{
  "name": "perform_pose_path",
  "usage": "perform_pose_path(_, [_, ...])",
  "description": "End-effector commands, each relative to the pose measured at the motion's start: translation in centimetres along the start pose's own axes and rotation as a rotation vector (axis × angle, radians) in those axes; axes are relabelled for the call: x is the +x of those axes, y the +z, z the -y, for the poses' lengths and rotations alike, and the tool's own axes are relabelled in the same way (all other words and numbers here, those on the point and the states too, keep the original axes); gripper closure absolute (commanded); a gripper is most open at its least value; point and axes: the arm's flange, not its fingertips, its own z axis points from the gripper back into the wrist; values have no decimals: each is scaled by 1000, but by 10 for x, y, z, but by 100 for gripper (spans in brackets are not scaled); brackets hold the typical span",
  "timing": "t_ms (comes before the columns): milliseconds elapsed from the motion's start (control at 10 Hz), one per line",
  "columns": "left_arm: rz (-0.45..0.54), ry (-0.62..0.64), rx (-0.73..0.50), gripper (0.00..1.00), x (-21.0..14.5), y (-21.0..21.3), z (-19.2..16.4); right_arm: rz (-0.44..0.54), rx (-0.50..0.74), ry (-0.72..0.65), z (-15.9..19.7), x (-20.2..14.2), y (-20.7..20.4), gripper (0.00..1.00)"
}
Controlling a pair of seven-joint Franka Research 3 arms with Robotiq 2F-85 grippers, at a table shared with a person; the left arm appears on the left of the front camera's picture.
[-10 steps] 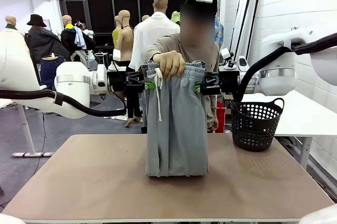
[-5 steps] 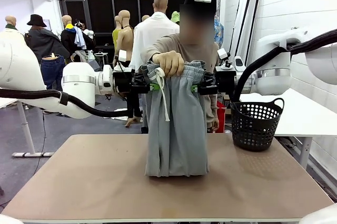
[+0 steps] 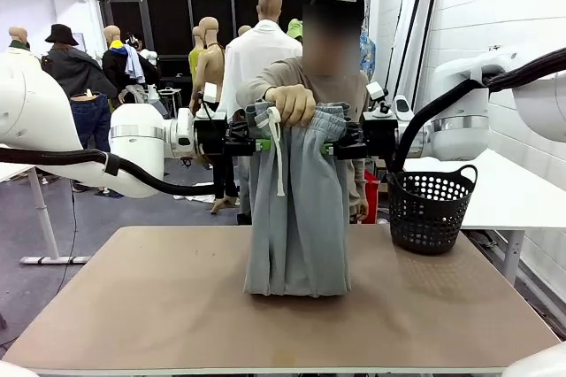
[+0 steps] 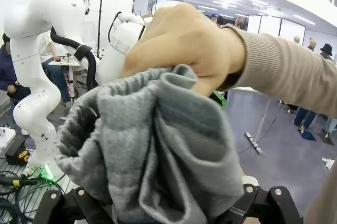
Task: Fold the training pants.
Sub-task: Release the ends of the Training pants and then grab the overlapped ends.
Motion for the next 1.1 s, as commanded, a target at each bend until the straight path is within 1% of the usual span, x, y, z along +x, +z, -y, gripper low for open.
perform_pose_path(0, [-13,5,-27,0,3,1,-1,-10,28,-16,4,5,2,0])
perform_pose_path(200, [-3,13,6,0,3,17,4,-28,26,-41,2,5,15,0])
perform_pose_path(500, [23,27,-8,0,2,28,14,-24,48,-69,-8,3,30,0])
perform_pose_path(800, [44,52,-51,0,2,32,25,57,68,-103,-12,7,40,0])
perform_pose_path(1000, [53,59,-74,0,4,30,28,84,91,-125,-12,8,42,0])
